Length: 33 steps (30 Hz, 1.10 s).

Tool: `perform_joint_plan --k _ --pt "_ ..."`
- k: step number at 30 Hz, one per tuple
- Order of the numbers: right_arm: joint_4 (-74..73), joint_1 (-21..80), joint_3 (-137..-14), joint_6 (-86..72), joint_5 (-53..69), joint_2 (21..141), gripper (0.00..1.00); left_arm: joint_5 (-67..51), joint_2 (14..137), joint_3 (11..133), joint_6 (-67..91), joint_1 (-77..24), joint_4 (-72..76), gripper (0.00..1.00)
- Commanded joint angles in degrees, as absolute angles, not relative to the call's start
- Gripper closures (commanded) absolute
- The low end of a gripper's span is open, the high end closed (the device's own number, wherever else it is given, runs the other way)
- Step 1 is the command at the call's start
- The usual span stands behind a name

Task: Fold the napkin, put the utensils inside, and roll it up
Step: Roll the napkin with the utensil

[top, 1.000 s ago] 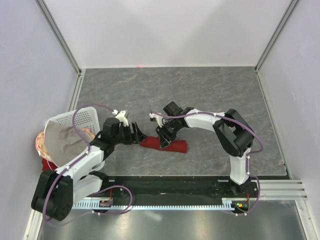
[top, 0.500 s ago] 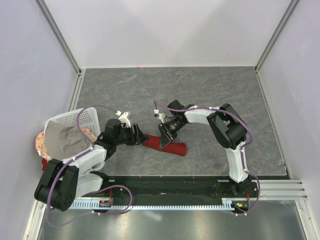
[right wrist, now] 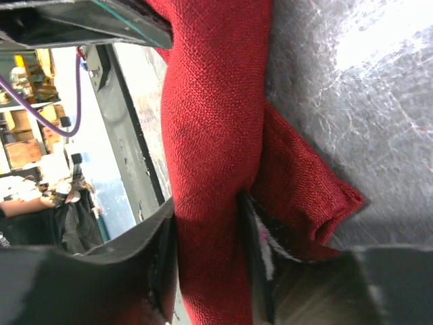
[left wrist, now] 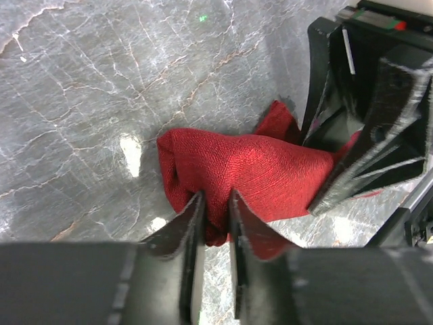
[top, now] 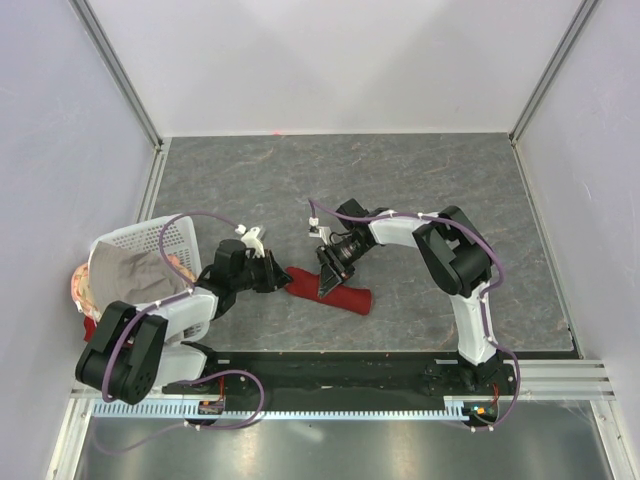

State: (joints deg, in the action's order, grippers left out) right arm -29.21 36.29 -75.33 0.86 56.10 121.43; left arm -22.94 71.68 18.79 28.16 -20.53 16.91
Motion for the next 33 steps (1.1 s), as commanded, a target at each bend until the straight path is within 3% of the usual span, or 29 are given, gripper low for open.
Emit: perform_joint_plan --k 1,4,9,14,21,33 --pt "-29.4 36.4 -75.7 1.3 48.4 118.6 0.47 -23.6 72.8 19.5 28.7 -20.9 18.5 0.82" --pt "-29.8 36.5 -75.5 1.4 45.5 114.5 0.37 -23.3 72.9 21.4 28.6 -21.0 14.5 0.85" --pt "-29.5 39.6 -74.1 4.1 32.4 104.7 0.30 -23.3 75.5 28.2 28.0 -20.9 4.6 0.87" --pt "-21.3 48.1 -66.9 8.7 8.4 94.2 0.27 -23.5 78.6 33.6 29.2 -20.9 -3.6 0.87" --pt "-11.7 58.5 -59.0 11.9 -9.6 91.8 0.26 -24.8 80.8 35.8 29.6 -20.8 -5.5 0.87" --pt "-7.6 61.7 -57.2 14.4 -11.8 98.0 0.23 -24.9 81.5 36.8 29.3 -20.9 -6.5 0.88"
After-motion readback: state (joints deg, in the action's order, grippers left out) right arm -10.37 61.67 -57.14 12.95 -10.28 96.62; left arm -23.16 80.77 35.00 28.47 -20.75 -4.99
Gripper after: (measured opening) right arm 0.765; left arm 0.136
